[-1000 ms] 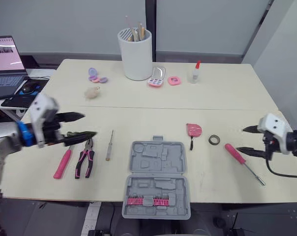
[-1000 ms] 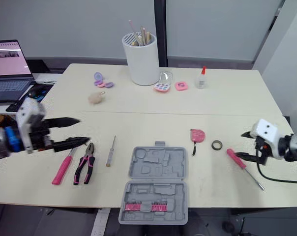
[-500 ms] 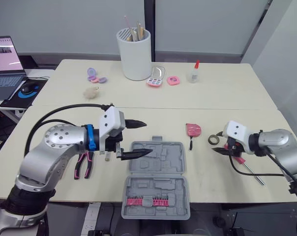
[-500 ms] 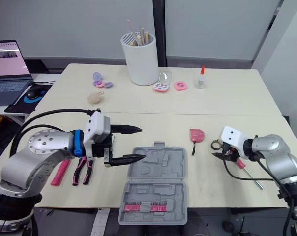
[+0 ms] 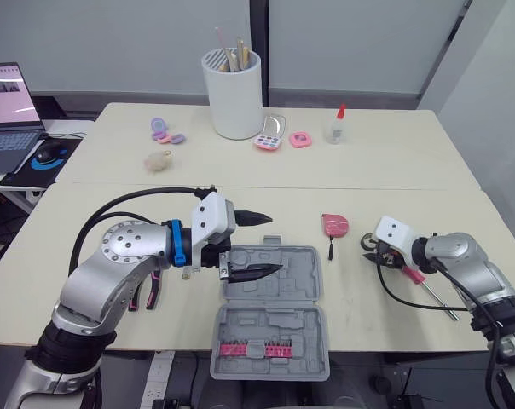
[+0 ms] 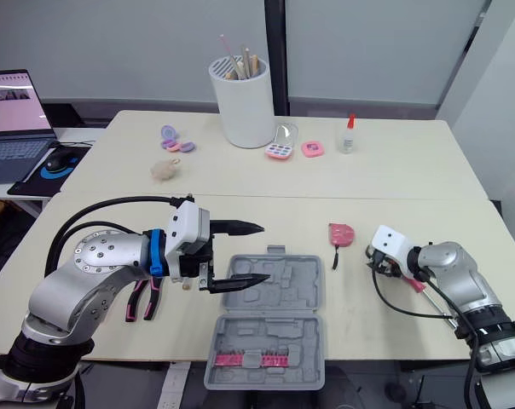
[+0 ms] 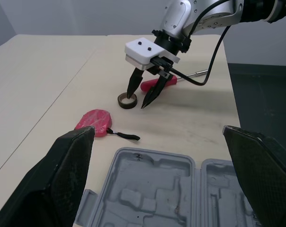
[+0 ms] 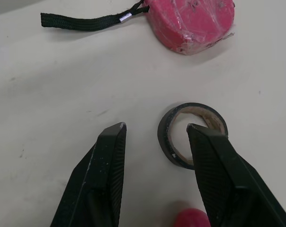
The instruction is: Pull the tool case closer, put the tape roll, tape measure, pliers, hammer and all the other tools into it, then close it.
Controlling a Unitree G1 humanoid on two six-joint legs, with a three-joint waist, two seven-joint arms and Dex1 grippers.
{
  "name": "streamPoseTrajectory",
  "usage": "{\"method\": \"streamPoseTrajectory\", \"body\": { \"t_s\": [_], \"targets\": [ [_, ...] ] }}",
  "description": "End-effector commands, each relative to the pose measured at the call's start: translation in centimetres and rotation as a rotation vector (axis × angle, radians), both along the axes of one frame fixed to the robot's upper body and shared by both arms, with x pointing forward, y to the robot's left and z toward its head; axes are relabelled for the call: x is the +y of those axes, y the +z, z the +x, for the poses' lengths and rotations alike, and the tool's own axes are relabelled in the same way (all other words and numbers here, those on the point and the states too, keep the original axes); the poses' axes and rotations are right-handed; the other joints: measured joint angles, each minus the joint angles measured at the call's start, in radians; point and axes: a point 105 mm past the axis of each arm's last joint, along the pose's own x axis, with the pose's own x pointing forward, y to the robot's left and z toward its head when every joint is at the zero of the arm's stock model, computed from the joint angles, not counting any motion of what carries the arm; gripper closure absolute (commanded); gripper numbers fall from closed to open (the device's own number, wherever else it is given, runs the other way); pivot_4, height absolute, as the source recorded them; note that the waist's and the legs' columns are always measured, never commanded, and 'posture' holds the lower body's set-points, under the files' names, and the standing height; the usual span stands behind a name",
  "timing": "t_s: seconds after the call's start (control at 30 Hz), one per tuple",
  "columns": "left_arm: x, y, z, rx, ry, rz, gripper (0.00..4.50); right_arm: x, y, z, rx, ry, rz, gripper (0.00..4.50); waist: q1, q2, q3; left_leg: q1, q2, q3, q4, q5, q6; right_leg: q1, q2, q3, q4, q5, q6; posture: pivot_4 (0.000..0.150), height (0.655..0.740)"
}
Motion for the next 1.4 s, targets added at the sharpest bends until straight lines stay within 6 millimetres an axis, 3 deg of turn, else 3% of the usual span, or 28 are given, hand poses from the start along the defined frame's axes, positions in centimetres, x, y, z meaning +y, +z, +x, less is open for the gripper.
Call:
{"method": "streamPoseTrajectory", "body": {
  "t_s": [0.03,0.17,0.27,0.5,0.6,0.77,0.97,1.27,1.4],
  "targets": [
    [-1.0,0.8,-0.5,-0.039,-0.029,-0.028,0.00,0.0,0.5,0.9,-0.043,-0.003,-0.009,2.30,0.000,0.000,0.000,0.000,0.000,0.000,0.000,0.000,0.000,0.000,0.000,0.000,0.000,0.000,0.000,0.150,0.7400],
    [-1.1,1.1,-0.4,-0.036,-0.021,-0.044,0.00,0.0,0.1,1.2,-0.051,-0.007,-0.009,2.75,-0.001,0.000,0.000,0.000,0.000,0.000,0.000,0.000,0.000,0.000,0.000,0.000,0.000,0.000,0.000,0.150,0.7400],
    [-1.2,1.4,-0.3,-0.035,-0.013,-0.055,0.00,0.1,0.1,1.2,-0.060,0.004,-0.012,3.41,-0.001,0.000,0.000,0.000,0.000,0.000,0.000,0.000,0.000,0.000,0.001,0.000,0.000,0.000,0.000,0.150,0.7400],
    [-0.7,1.6,-0.3,-0.014,0.000,-0.066,0.00,1.1,2.1,0.2,-0.089,0.068,-0.011,4.49,-0.001,0.000,0.000,0.000,0.000,-0.001,0.000,0.000,0.000,0.000,0.000,0.000,0.000,0.000,0.000,0.150,0.7400],
    [-0.3,2.0,-0.6,0.009,0.000,-0.091,0.00,2.2,3.6,-0.3,-0.095,0.102,0.009,4.49,-0.001,0.000,0.000,0.000,0.000,-0.001,0.000,0.000,0.000,0.000,0.000,0.000,0.000,0.000,0.000,0.150,0.7400],
    [1.6,2.1,-0.9,0.053,0.037,-0.111,0.00,6.4,5.5,-2.4,-0.028,0.254,0.096,4.49,-0.002,0.000,0.000,0.000,0.001,-0.002,0.000,0.000,0.000,0.000,0.001,-0.001,0.000,0.000,0.000,0.150,0.7400],
    [5.6,1.2,-1.7,0.151,0.170,-0.040,0.00,13.6,7.6,-3.2,-0.005,0.396,0.284,4.49,-0.011,0.000,0.000,0.001,0.002,-0.002,0.000,0.000,0.000,0.000,0.001,-0.001,0.000,0.000,0.000,0.150,0.7400],
    [11.3,0.1,-3.2,0.251,0.420,0.003,0.00,21.1,5.7,-2.8,0.030,0.552,0.311,4.49,0.001,0.000,0.000,0.000,0.001,-0.003,-0.001,0.000,0.000,0.000,-0.005,-0.003,-0.001,0.000,0.000,0.150,0.7400],
    [12.9,0.2,-4.0,0.277,0.480,0.013,0.00,23.6,5.3,-2.3,0.027,0.579,0.329,4.49,-0.002,0.000,0.000,0.000,0.002,-0.003,-0.001,0.000,0.000,-0.001,-0.005,-0.003,0.000,0.000,-0.001,0.150,0.7400]
  ]
}}
